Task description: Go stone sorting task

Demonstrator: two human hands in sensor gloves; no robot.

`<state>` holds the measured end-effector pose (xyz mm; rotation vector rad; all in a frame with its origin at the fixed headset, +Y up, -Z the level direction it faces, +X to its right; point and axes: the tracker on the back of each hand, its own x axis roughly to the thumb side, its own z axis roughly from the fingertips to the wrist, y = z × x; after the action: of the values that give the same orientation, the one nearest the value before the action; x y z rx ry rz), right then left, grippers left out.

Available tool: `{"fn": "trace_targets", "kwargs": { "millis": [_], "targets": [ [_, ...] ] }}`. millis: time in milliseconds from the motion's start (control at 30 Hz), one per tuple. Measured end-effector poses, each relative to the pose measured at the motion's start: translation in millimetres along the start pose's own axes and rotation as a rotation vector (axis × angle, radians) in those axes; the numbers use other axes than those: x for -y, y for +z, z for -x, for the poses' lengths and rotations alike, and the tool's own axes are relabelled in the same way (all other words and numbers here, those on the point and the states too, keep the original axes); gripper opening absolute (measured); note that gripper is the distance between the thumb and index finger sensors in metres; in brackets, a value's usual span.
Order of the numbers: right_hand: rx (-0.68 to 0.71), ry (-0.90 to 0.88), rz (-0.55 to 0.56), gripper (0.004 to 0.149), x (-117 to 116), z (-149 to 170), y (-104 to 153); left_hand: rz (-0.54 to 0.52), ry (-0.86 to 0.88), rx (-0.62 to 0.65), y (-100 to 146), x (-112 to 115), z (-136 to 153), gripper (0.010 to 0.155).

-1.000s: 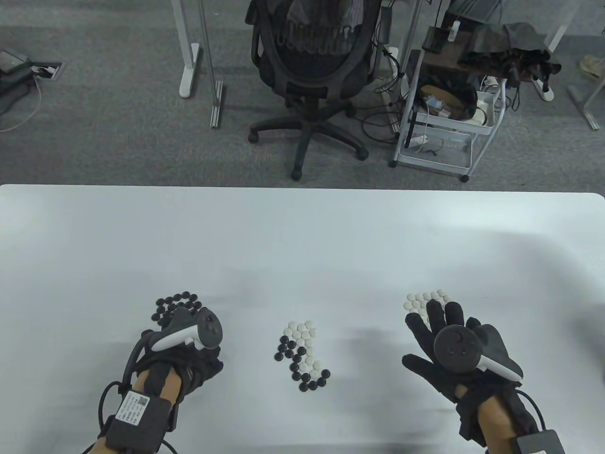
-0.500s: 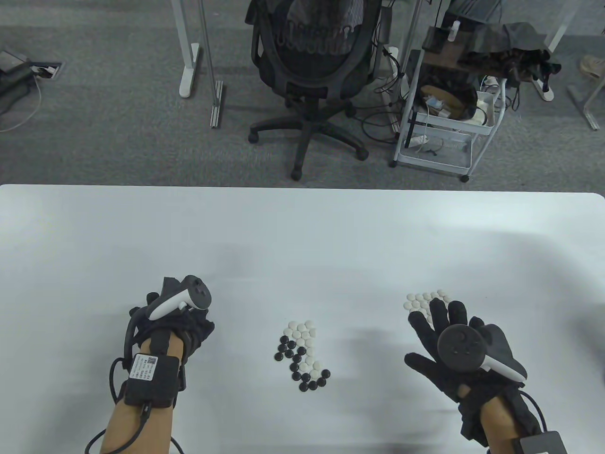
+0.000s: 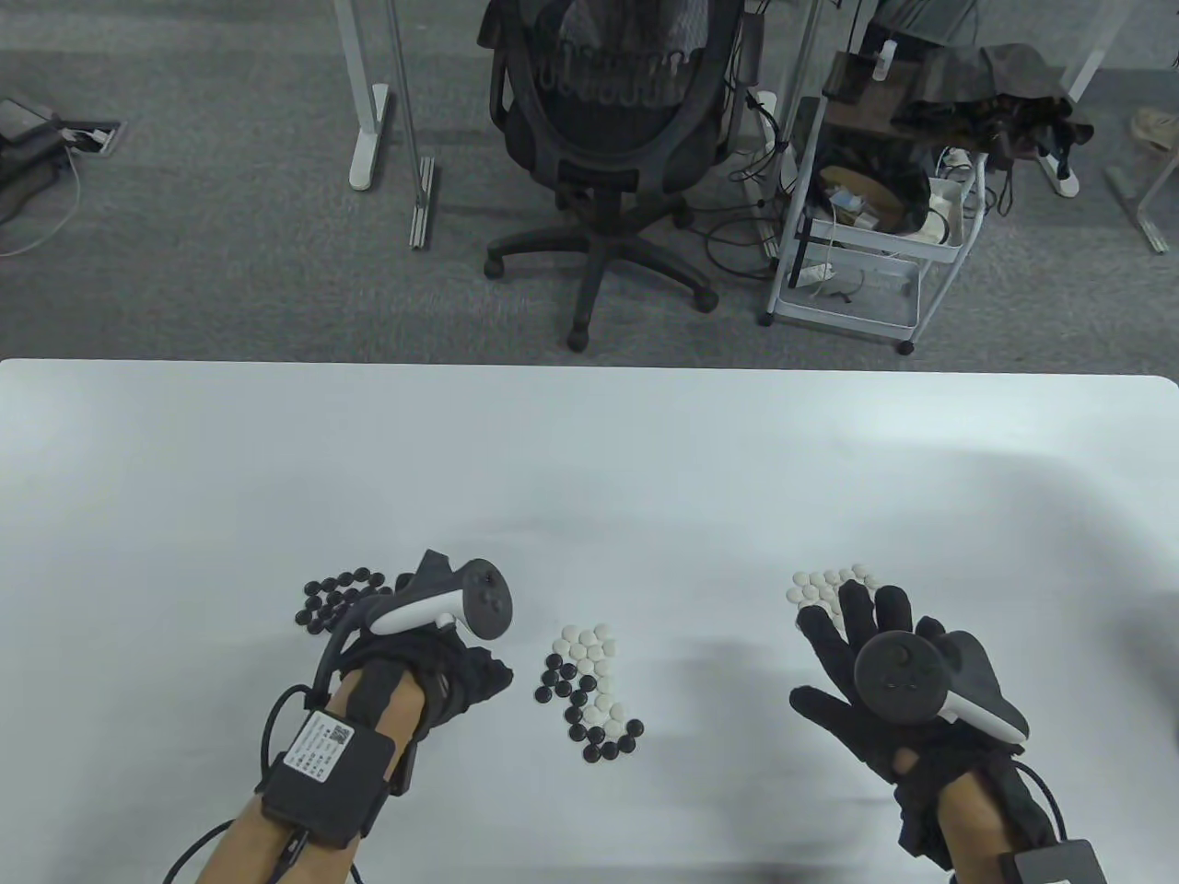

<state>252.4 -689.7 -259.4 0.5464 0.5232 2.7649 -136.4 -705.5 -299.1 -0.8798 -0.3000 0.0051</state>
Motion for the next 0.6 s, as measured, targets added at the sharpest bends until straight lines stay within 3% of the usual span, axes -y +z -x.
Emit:
{"fn": "trace_targets", "kwargs": {
  "millis": [233,467,600],
  "targets": [
    [0.003,-0.001,0.001,0.078,-0.3,0.5,-0.2,0.034,-0.108,0.049,-16.3,10.4,-36.9,0.068],
    [-0.001,-0.001,-0.006,0.078,-0.5,0.4,0.0,0.070,-0.162,0.029,-29.1,22.6,-38.2,0.065],
    [-0.002,0.000,-0.001,0.078,-0.2,0.6,0.2,0.076,-0.165,0.010,-23.9,32.1,-27.8,0.064]
  ]
}}
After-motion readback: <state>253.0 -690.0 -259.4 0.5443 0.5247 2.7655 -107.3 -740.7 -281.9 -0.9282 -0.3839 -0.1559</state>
